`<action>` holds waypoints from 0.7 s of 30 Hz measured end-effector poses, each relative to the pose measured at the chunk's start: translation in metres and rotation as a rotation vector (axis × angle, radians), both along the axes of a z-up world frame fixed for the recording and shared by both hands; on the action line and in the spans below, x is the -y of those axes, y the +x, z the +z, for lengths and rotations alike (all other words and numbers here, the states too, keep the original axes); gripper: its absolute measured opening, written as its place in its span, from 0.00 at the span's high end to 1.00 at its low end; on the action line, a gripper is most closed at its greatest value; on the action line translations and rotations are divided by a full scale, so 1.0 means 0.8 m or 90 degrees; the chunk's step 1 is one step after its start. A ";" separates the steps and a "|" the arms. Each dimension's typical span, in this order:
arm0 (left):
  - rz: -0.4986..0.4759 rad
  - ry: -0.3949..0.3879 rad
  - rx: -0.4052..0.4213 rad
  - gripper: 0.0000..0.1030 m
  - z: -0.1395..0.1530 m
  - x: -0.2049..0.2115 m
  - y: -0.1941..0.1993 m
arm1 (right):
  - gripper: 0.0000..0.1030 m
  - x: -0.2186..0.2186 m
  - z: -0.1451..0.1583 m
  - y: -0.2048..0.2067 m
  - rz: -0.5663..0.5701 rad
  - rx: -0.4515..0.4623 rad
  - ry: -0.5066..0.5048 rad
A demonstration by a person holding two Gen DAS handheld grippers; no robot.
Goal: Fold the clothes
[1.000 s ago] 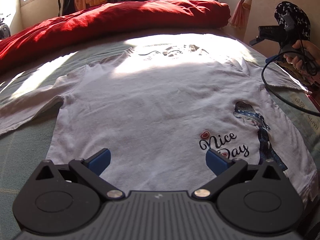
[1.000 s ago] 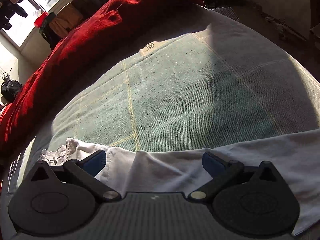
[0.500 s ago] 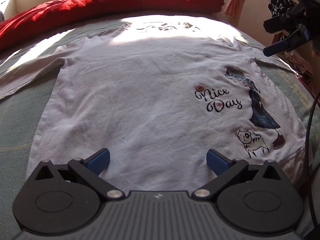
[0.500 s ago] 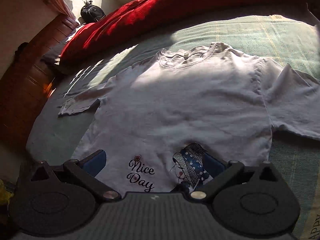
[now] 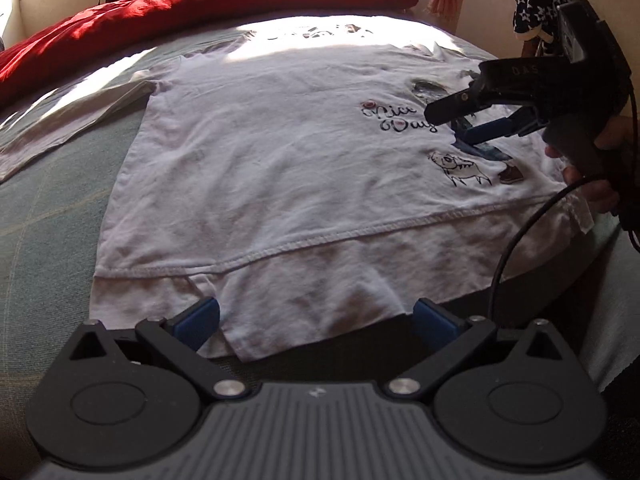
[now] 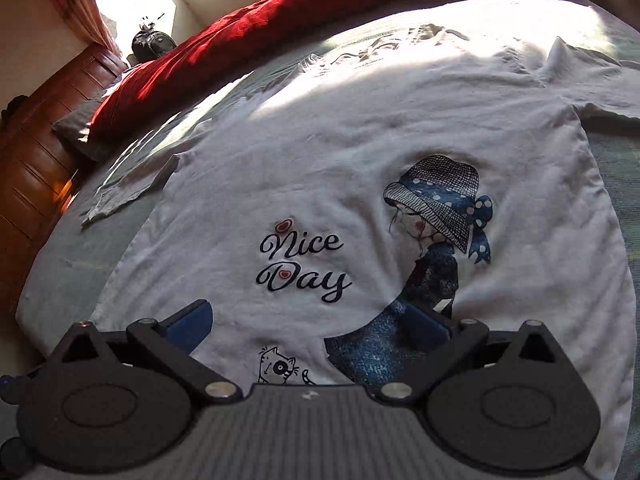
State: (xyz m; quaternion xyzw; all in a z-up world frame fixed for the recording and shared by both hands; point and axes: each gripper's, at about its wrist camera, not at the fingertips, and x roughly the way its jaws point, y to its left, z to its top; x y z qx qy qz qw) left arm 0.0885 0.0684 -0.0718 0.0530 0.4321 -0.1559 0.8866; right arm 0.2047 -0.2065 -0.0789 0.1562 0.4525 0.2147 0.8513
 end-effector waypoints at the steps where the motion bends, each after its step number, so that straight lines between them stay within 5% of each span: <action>1: 0.000 -0.006 0.013 0.01 0.006 -0.003 0.002 | 0.00 0.000 -0.002 -0.004 -0.007 0.007 0.001; 5: 0.021 -0.032 0.044 0.01 0.013 -0.014 0.028 | 0.00 -0.003 -0.008 -0.014 -0.029 0.032 -0.001; 13: 0.037 -0.034 -0.009 0.01 -0.017 -0.025 0.015 | 0.00 0.000 -0.012 -0.016 -0.030 0.045 0.009; 17: 0.025 -0.058 -0.024 0.01 0.005 -0.040 0.009 | 0.00 0.002 -0.015 -0.020 -0.033 0.056 0.021; 21: 0.023 -0.050 0.028 0.01 0.039 -0.044 0.037 | 0.00 -0.004 -0.015 -0.024 -0.027 0.072 0.003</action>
